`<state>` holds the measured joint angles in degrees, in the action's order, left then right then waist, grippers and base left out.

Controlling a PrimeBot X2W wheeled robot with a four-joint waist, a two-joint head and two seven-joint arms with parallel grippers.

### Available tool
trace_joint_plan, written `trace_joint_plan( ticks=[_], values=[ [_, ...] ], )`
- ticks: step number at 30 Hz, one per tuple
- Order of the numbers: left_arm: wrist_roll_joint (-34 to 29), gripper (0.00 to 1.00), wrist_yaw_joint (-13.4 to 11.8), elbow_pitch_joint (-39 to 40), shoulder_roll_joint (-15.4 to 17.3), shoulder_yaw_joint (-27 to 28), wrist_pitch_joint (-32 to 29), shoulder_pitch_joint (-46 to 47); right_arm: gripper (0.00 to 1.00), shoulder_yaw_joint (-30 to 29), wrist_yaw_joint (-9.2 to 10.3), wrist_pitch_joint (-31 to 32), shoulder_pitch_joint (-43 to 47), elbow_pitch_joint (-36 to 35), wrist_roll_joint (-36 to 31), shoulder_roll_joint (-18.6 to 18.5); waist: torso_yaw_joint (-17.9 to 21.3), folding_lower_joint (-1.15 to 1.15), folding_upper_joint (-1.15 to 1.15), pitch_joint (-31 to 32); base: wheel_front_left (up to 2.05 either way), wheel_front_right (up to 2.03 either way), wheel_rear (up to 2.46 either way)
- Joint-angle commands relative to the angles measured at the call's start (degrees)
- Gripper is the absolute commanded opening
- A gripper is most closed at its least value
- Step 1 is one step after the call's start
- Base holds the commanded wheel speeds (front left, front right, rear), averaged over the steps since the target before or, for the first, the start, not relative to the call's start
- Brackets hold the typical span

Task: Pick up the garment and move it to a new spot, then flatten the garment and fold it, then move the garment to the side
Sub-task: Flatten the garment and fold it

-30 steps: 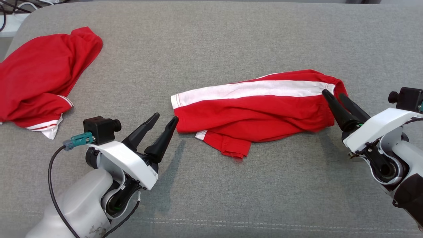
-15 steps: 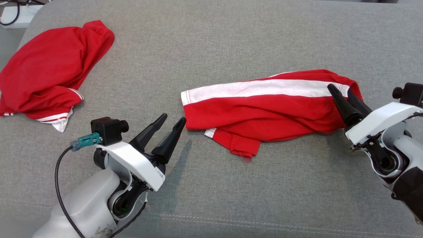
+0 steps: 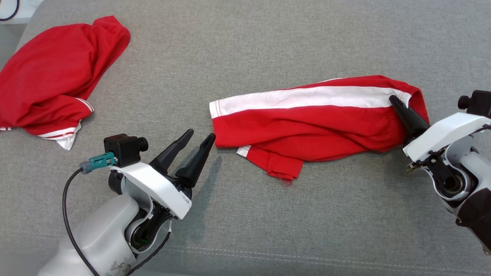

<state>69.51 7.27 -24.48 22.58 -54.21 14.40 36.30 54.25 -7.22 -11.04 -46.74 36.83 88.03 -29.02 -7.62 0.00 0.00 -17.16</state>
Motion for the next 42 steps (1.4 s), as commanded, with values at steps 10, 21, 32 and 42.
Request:
trace_joint_plan(
  ticks=[10,21,32,42],
  values=[
    [4.0,1.00,0.2,0.0,0.9,3.7,0.6,2.3,0.00,-1.0,-0.26,1.2,2.7,-8.4,2.1,-6.0,4.4,0.00,0.00,-0.7,0.00,0.00,0.00],
    [8.5,1.00,0.2,-5.5,0.2,2.4,0.2,9.2,0.00,3.0,-0.26,8.7,6.7,-17.0,2.7,-9.1,8.8,0.00,0.00,-2.3,0.00,0.00,0.00],
    [9.4,1.00,0.2,-16.4,-2.3,-1.0,-4.5,16.9,0.00,4.7,-0.26,8.3,6.2,-16.6,-0.5,-8.8,11.3,0.00,0.00,-4.6,0.00,0.00,0.00],
    [12.5,1.00,0.2,-19.2,-3.8,-2.1,-7.5,19.3,0.00,5.6,-0.26,8.2,4.5,-15.9,-1.9,-7.1,12.6,0.00,0.00,-5.9,0.00,0.00,0.00]
  ],
)
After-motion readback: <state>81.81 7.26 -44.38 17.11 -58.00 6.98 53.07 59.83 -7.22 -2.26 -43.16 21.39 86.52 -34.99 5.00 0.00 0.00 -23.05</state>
